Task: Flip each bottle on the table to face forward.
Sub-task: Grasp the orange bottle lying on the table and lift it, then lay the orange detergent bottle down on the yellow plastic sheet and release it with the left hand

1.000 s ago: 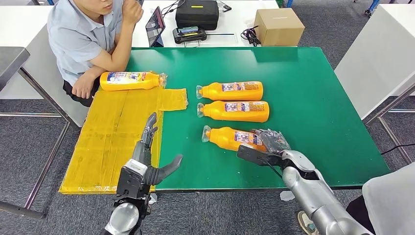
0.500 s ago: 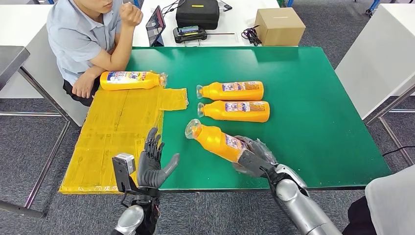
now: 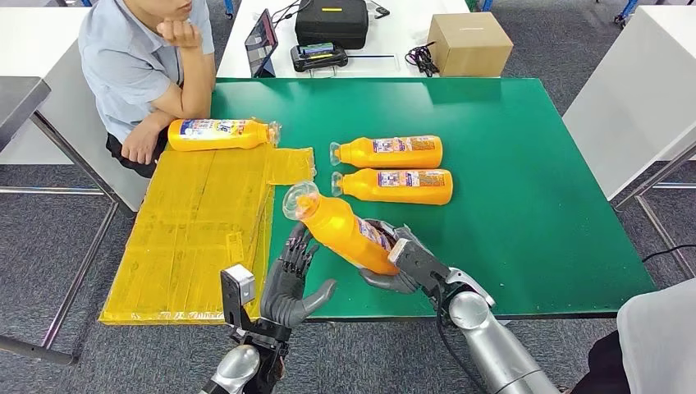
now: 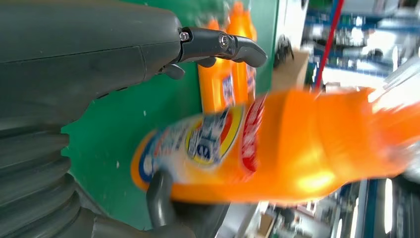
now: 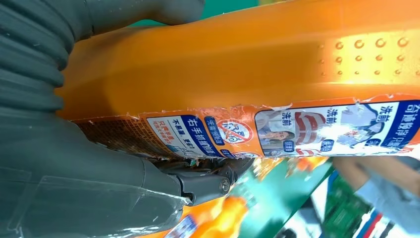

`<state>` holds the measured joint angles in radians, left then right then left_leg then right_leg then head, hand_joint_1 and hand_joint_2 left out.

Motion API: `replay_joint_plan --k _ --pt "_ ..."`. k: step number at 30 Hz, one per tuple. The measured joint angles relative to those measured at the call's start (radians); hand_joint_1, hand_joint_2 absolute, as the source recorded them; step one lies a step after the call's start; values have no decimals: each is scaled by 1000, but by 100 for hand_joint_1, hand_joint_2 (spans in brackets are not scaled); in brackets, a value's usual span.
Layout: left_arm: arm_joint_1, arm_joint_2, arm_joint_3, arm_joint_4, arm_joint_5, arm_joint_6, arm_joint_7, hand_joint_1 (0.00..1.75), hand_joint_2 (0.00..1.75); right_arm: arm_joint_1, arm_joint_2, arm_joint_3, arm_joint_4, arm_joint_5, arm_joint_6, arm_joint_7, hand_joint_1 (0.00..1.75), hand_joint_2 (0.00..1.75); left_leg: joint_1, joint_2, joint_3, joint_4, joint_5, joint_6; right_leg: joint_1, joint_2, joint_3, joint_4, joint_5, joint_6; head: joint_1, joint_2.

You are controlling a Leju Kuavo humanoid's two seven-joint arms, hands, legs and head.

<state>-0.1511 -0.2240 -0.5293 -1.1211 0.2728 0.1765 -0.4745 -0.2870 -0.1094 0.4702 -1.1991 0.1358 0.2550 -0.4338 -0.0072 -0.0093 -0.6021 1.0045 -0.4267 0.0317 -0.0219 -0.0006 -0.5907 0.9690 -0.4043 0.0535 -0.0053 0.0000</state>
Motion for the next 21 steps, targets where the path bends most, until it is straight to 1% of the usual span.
replay_joint_plan --k 4,9,13,21 --pt "-22 0 -18 21 -1 -32 1 0 175 -24 6 13 13 -35 41 -1 175 175 0 0 0 0 0 0 0 0 0 0 0 0 0 0" --pt "-29 -1 -23 29 -1 -39 1 0 175 -35 8 16 23 -40 47 -1 175 175 0 0 -1 0 0 0 0 0 0 0 0 0 0 0" --pt "-68 -11 -24 83 -2 -17 -2 0 175 -72 18 36 78 -47 53 -1 175 175 0 0 -1 0 0 0 0 0 0 0 0 0 0 0" --pt "-116 -35 -14 149 11 -4 -14 0 175 -118 22 69 129 -33 53 0 175 175 0 0 -1 0 0 0 0 0 0 0 0 0 0 0"
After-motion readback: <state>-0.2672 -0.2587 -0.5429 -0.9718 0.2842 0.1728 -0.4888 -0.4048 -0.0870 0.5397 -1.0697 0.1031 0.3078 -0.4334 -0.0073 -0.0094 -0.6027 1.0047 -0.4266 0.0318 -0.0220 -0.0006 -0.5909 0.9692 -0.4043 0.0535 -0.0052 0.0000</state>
